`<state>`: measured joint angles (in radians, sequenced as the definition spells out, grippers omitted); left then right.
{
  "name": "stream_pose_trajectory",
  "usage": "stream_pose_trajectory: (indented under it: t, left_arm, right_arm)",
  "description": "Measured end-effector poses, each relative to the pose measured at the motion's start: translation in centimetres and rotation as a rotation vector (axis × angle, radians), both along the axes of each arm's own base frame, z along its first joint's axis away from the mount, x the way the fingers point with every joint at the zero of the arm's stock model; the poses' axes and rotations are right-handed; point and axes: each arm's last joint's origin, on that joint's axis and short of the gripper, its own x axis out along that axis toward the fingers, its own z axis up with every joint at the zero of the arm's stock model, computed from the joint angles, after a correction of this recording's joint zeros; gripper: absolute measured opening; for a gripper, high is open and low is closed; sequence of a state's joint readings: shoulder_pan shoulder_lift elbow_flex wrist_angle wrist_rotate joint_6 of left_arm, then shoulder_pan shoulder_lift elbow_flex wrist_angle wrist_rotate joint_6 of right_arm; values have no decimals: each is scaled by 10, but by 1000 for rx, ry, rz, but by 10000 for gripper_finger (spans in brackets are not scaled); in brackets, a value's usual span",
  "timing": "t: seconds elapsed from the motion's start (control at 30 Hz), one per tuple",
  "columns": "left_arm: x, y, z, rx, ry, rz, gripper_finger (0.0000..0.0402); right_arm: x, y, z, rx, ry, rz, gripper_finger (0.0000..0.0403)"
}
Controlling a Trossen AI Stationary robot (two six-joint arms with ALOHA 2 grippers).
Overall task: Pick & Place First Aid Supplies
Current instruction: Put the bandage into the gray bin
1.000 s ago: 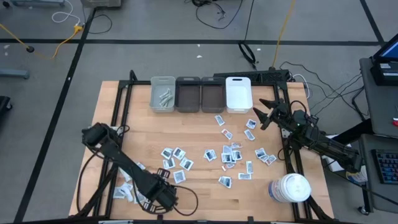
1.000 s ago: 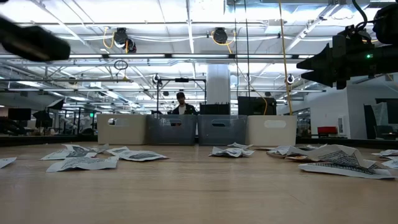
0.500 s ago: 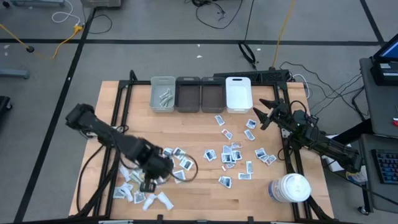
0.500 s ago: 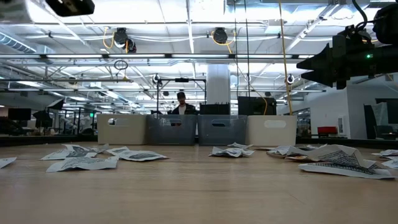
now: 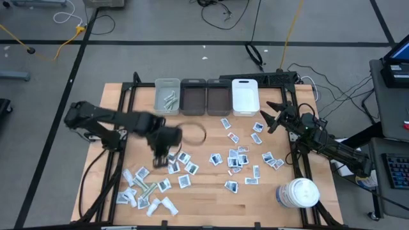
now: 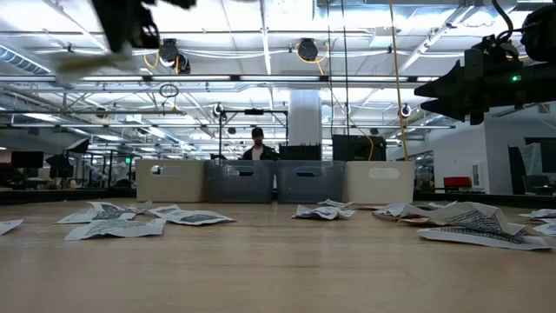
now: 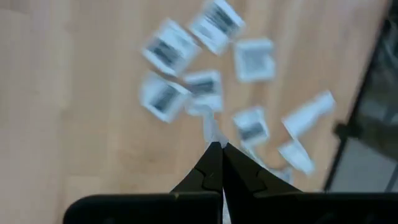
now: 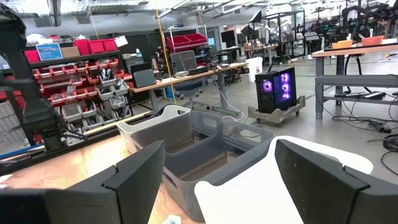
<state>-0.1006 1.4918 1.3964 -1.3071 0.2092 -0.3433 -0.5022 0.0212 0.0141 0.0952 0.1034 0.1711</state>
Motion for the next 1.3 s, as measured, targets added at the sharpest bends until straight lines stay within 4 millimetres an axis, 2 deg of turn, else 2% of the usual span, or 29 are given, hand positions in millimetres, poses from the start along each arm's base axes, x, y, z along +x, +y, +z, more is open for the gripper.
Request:
stream_pose_trajectory:
  t: [0.13,0.3,0.47,0.63,0.77,0.87,1.03,1.3]
  left_arm:
    - [2,48,0,14,-18,107,1]
    - [-8,115,0,78,-49,288,1]
    - [-34,176,1,148,-56,493,1]
    - [-63,221,2,200,-78,666,0]
    - [-79,241,2,218,-98,759,0]
    - [-79,249,-4,212,-83,780,0]
    - [-61,259,-31,178,5,758,0]
    - [-36,280,-76,219,93,723,0]
  right_arm:
    - [0,0,0,0,0,0,297]
    - [0,0,0,0,0,0,297]
    - [0,0,0,0,0,0,297]
    - [0,0,0,0,0,0,297]
    - [0,0,0,0,0,0,297]
    - [0,0,0,0,0,0,297]
    - [0,0,0,0,0,0,297]
    - [0,0,0,0,0,0,297]
